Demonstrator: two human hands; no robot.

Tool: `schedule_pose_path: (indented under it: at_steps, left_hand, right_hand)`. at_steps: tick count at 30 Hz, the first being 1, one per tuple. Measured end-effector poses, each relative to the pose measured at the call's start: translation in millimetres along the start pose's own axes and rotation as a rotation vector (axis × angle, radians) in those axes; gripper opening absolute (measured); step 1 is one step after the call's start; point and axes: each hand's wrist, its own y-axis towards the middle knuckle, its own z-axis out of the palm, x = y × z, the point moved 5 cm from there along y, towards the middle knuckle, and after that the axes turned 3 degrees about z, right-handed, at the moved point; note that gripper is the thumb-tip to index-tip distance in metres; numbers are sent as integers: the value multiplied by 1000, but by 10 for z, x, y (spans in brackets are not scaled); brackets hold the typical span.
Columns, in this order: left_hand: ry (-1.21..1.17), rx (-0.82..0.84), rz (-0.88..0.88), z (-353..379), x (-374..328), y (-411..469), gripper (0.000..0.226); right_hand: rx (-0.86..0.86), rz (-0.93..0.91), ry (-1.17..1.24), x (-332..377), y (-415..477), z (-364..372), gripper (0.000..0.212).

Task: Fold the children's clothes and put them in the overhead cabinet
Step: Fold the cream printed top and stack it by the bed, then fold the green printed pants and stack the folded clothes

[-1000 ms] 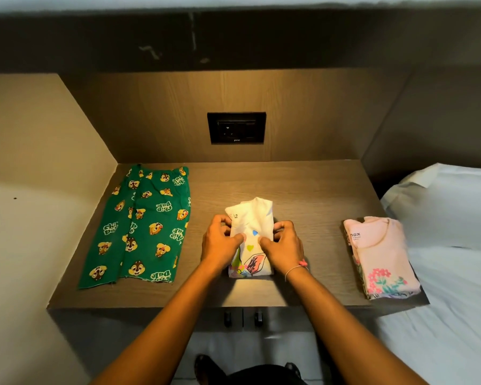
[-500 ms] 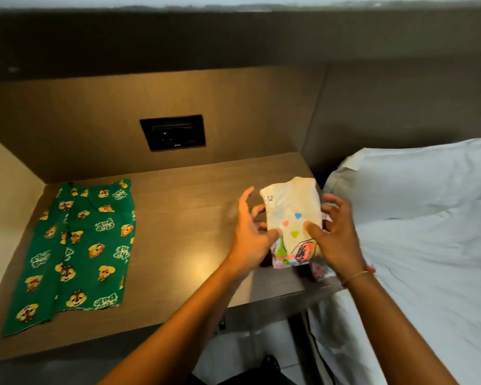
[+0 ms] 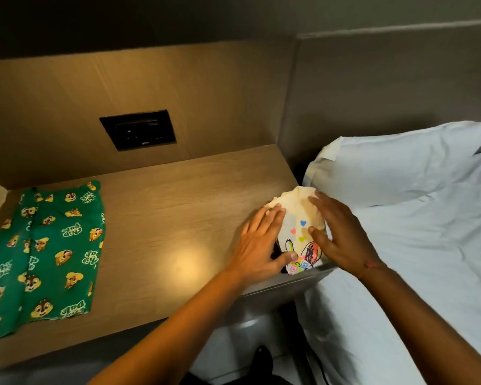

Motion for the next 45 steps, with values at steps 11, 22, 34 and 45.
schedule_pose_path:
  at_steps: [11,22,34,45]
  left_hand:
    - [177,348,37,249,229,256,105]
    - [142,-146,-483,-910,1203,-1397,73]
    - [404,-383,-934,-1639,1872,-3072,32]
    - [92,-556,-911,-1936,1935,-3486,8]
  right_hand:
    - [393,64,-122,-414,64,474,62]
    - [97,-160,5,1080,479,567,61]
    - [411,-684,-246,3588,1603,2747,49]
    - [272,-705,-159,3223,1422,2643,17]
